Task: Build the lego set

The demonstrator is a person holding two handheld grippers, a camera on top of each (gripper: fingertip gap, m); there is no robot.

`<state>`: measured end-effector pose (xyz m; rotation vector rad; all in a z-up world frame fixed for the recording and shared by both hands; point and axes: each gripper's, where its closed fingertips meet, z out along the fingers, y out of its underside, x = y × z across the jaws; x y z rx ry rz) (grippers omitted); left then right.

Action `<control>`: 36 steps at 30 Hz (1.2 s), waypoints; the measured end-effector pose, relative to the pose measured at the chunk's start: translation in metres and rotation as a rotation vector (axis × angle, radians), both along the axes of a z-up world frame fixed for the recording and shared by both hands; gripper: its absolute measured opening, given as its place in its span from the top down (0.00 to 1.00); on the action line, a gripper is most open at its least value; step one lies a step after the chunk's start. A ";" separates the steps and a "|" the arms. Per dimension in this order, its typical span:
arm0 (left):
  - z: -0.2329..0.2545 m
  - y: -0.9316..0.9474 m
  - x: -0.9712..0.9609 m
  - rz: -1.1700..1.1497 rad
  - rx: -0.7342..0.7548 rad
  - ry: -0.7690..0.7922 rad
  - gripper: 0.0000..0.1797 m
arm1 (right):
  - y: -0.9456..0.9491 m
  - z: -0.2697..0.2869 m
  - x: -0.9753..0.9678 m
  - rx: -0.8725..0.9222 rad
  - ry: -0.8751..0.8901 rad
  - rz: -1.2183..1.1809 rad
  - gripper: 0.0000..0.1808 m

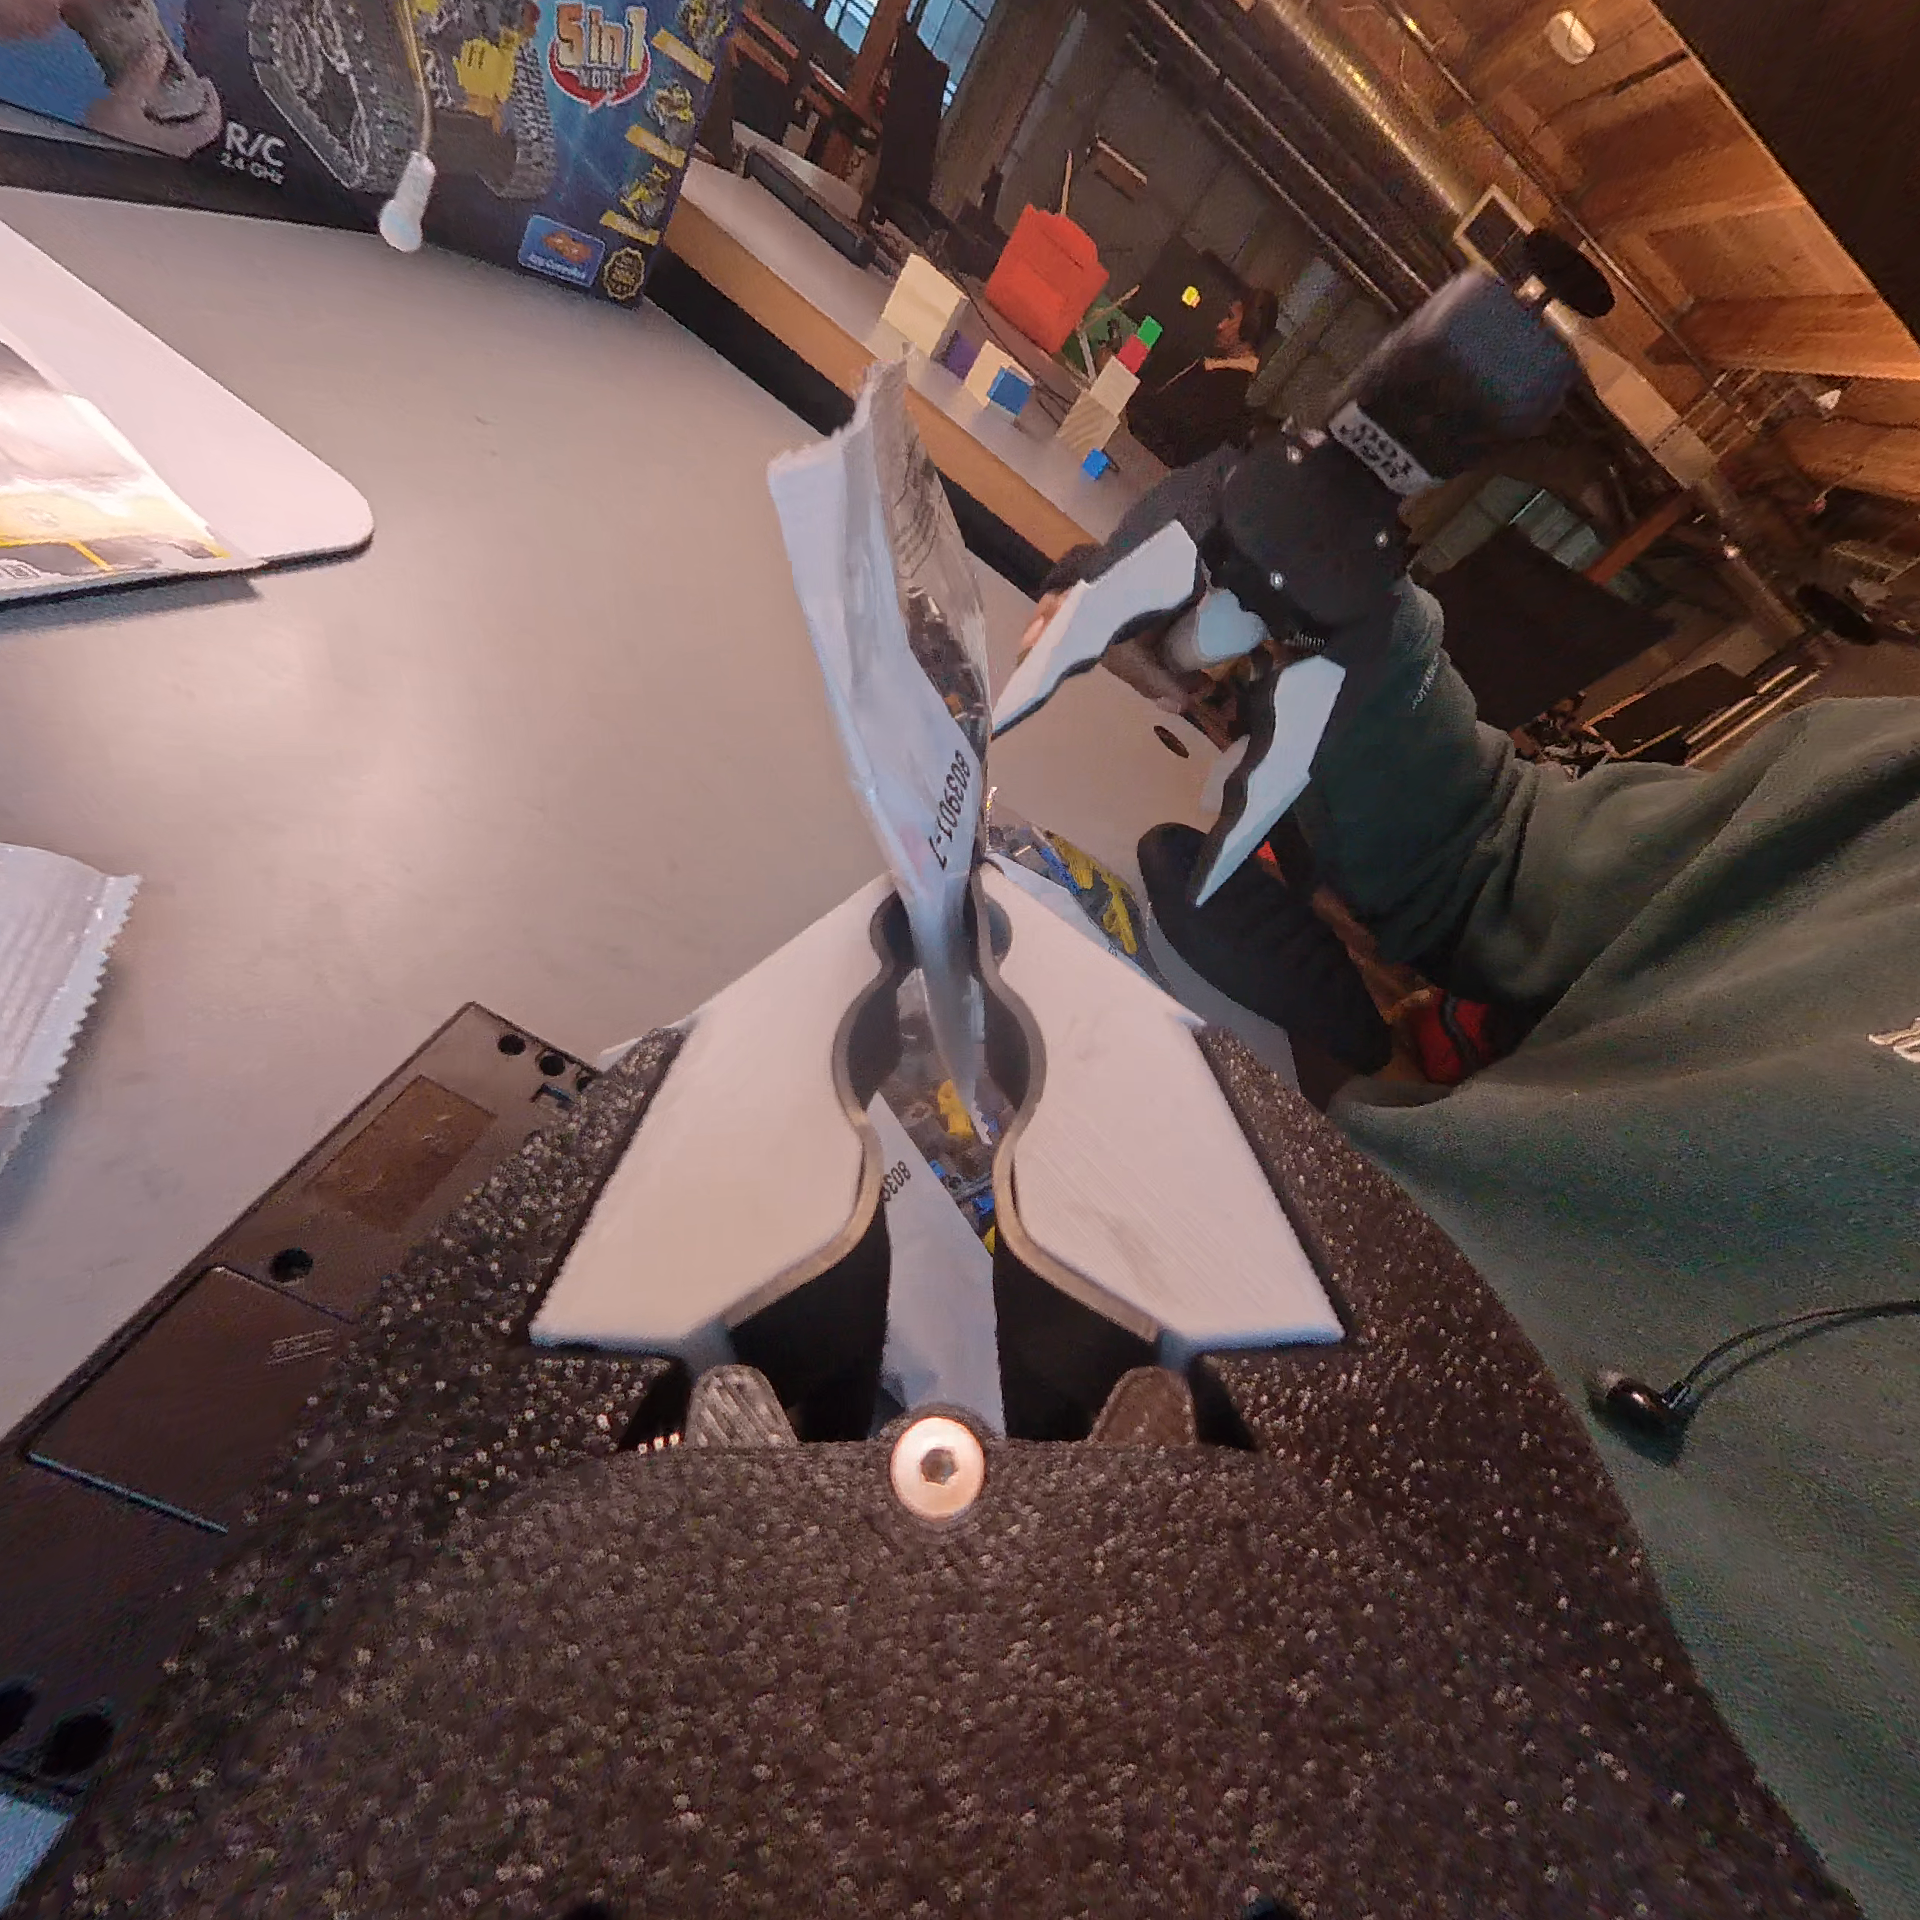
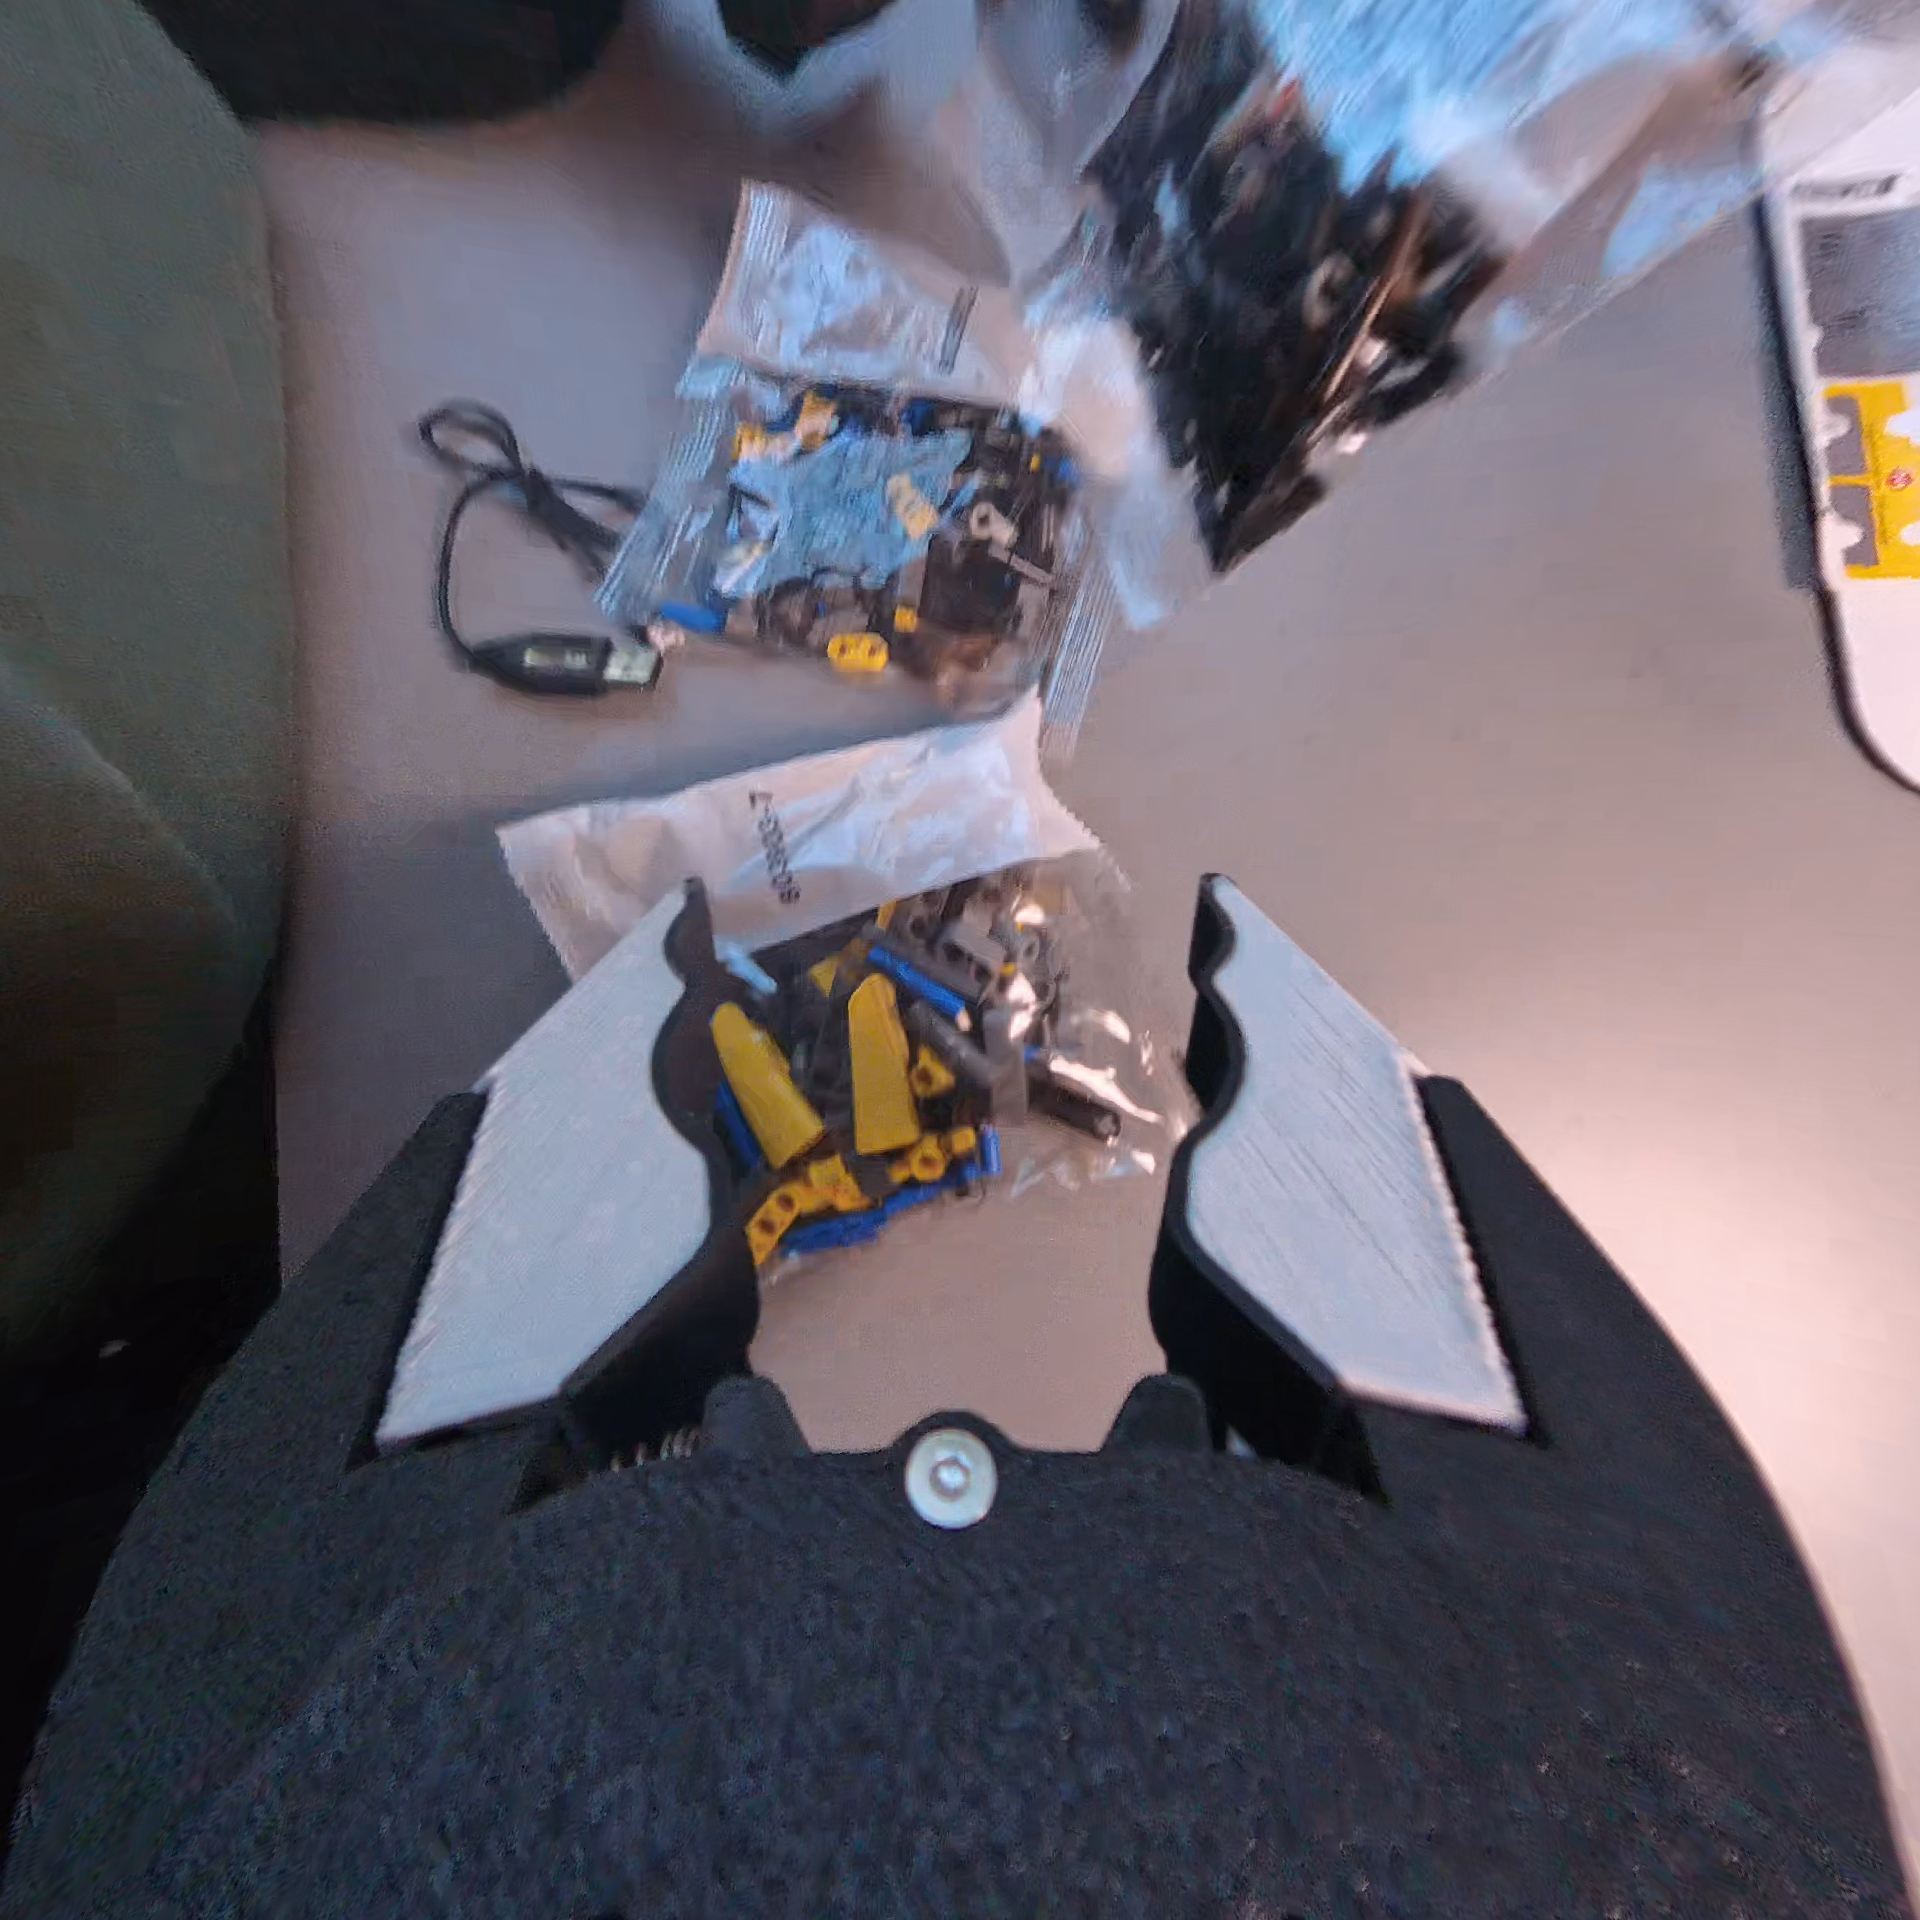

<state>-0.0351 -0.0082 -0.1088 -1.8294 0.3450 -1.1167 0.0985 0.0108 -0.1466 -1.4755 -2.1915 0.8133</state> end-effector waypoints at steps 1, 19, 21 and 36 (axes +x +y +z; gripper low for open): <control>0.001 0.001 -0.002 0.005 0.002 -0.007 0.96 | -0.001 -0.008 0.010 0.046 -0.053 0.004 0.47; 0.002 -0.002 0.000 0.001 0.001 -0.016 0.95 | 0.108 -0.032 0.121 0.232 -0.266 -0.352 0.76; 0.004 -0.002 0.000 -0.001 0.000 -0.029 0.95 | 0.139 -0.036 0.161 0.253 -0.343 -0.471 0.75; 0.032 0.018 0.011 -0.091 0.145 -0.063 0.96 | 0.079 0.108 -0.066 -0.037 0.470 -0.241 0.74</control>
